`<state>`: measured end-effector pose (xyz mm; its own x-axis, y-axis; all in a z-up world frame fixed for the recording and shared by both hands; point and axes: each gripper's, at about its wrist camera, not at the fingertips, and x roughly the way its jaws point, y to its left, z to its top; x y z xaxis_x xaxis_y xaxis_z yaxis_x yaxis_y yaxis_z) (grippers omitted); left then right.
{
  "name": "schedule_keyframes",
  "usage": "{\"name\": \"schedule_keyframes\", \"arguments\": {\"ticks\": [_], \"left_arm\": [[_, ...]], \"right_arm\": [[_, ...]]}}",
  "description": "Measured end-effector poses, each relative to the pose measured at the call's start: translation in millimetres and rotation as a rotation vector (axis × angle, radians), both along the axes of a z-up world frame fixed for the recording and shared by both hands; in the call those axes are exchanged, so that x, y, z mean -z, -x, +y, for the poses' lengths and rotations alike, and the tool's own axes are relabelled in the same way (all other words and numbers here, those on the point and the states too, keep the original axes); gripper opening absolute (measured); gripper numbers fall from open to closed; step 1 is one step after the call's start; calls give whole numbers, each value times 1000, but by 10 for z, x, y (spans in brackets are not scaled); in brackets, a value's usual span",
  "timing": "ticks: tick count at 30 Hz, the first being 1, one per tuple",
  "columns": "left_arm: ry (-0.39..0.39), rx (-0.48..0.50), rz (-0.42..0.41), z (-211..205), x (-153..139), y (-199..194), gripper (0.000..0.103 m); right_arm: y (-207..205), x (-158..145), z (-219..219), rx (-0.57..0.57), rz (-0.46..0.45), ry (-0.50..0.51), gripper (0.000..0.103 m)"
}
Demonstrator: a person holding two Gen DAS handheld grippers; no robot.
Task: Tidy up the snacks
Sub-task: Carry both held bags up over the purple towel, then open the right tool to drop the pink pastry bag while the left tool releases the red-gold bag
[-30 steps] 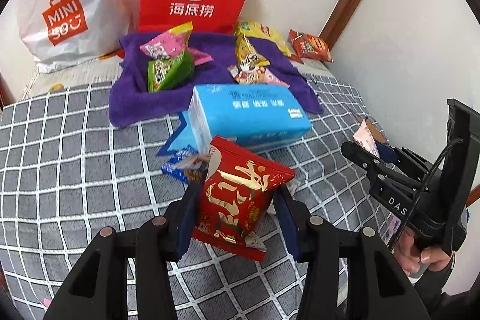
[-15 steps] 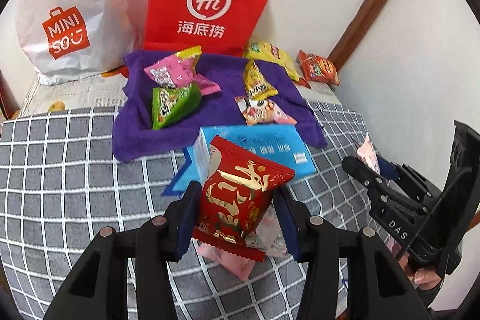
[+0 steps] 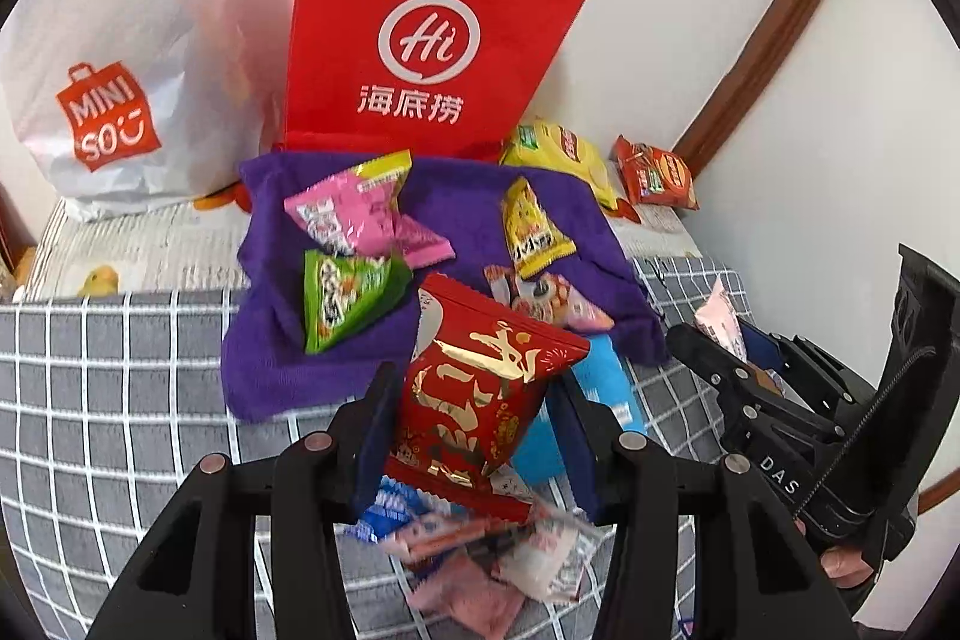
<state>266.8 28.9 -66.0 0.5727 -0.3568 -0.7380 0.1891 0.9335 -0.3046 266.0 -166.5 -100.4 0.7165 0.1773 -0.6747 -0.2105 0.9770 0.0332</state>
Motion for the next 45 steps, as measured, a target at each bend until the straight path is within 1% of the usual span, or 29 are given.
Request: {"name": "schedule_keyframes", "arguments": {"ticks": [10,16,22,24,29,32,34,36,41,45], "left_arm": [[-8,-1,-14,-72,-84,-534,47],[-14,-6,-21,-87,-75,-820,47],[-28,-39,-5,-10,-57,-1127,47],[-28,-57,-13,45,-62,-1220,47],[-49,-92,-22,178,28,-1328,47],[-21,-105,0,292,155,-1371,47],[-20,-110,24,333,233,-1428,47],[-20,-112,29,360,267,-1456,47],[17,-97,40,403,315,-1462,47],[8,-90,52,381,355,-1468,47]], "right_arm": [[-655,-73,-146,36,-8,-4,40],[-999,-70,-184,37,1,3,40],[-1337,-56,-183,29,20,6,40],[-1430,-53,-183,30,23,8,40],[-1565,94,-231,8,49,3,40],[-1670,283,-311,10,94,10,40],[-1759,377,-347,6,136,18,40],[-1814,453,-378,4,162,23,40],[-1888,617,-432,7,216,26,40],[-1912,687,-426,-4,248,32,40]]}}
